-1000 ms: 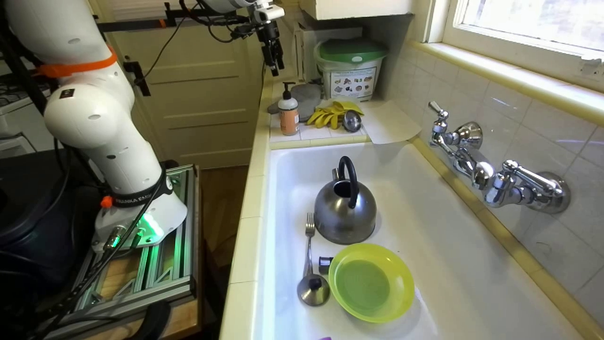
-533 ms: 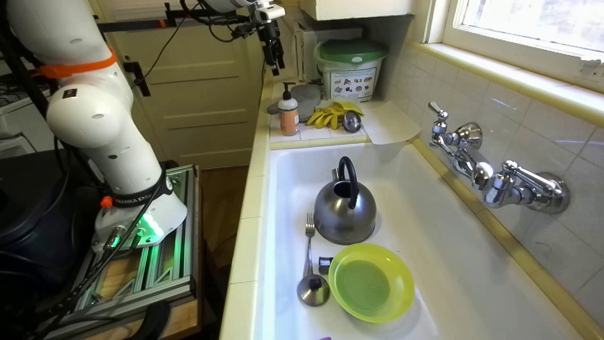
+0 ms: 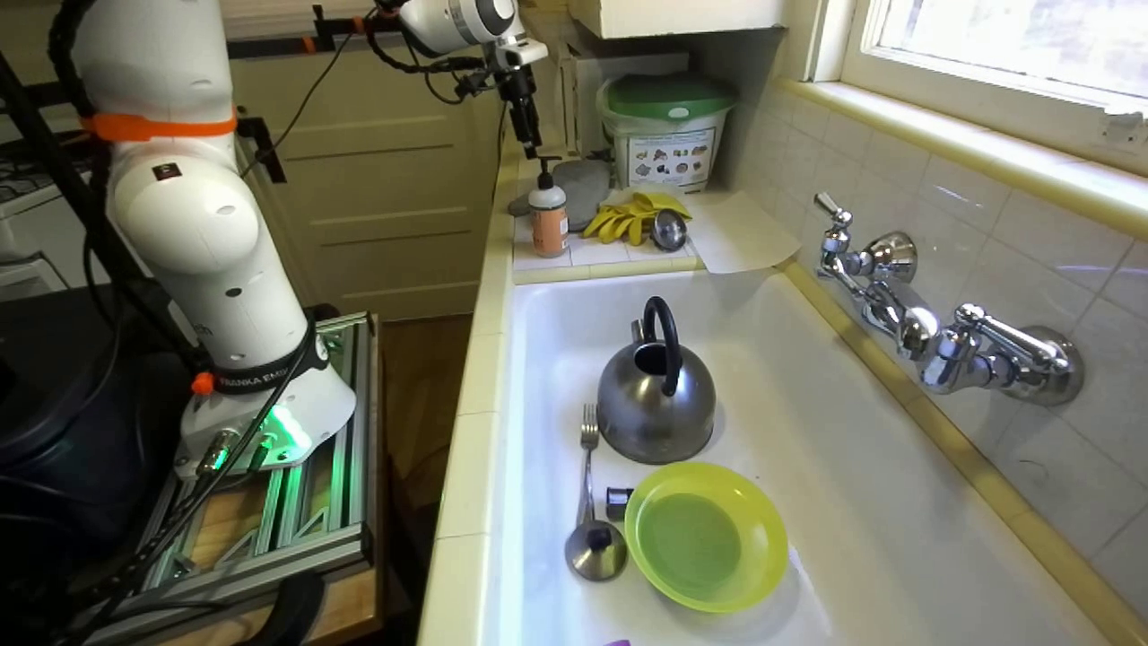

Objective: Hang the grey mitts on the side of the upper cabinet.

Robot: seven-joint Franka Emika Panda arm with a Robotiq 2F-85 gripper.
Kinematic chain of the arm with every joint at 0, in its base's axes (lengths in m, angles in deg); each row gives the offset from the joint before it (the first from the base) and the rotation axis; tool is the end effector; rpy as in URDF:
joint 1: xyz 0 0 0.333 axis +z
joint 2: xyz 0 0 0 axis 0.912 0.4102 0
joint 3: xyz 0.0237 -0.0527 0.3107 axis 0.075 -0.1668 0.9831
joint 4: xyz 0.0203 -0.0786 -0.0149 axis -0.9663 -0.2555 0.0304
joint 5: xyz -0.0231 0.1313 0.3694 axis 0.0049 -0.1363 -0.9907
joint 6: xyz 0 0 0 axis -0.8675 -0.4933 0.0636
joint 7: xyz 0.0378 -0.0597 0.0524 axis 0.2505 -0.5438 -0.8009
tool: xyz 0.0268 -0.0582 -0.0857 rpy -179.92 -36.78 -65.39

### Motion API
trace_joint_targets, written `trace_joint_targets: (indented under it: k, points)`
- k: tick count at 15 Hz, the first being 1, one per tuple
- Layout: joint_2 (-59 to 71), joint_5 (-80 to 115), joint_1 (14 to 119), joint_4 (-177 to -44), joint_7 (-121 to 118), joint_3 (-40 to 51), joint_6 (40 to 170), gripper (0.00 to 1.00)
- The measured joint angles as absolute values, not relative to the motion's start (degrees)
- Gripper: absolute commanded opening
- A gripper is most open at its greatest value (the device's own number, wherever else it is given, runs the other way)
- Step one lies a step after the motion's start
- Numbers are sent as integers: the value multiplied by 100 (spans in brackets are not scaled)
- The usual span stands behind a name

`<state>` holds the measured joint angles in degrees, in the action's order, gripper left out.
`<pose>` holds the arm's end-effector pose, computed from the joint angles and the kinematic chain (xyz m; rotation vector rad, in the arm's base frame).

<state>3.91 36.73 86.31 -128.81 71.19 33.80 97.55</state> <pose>0.4511 0.4143 0.3741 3.0309 -0.5553 0.3299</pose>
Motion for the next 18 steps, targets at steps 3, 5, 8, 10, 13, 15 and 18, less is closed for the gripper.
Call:
trace_joint_targets:
  k: [3,5,8,10,13,15,18]
  points:
    - [1017,3903,9096,-12311,7197,2920,9930,100]
    - [1362,3932,9343,-11958,7201,2657,9985,100]
    - [1845,3976,9691,-11460,7202,2339,10133,100]
    - [2139,4003,9916,-11147,7201,2152,10235,100]
    - [2514,4030,10252,-10706,7201,1848,10354,100]
    - [2724,4030,10446,-10442,7200,1661,10379,100]
    - [2979,4031,10669,-10110,7198,1432,10384,86]
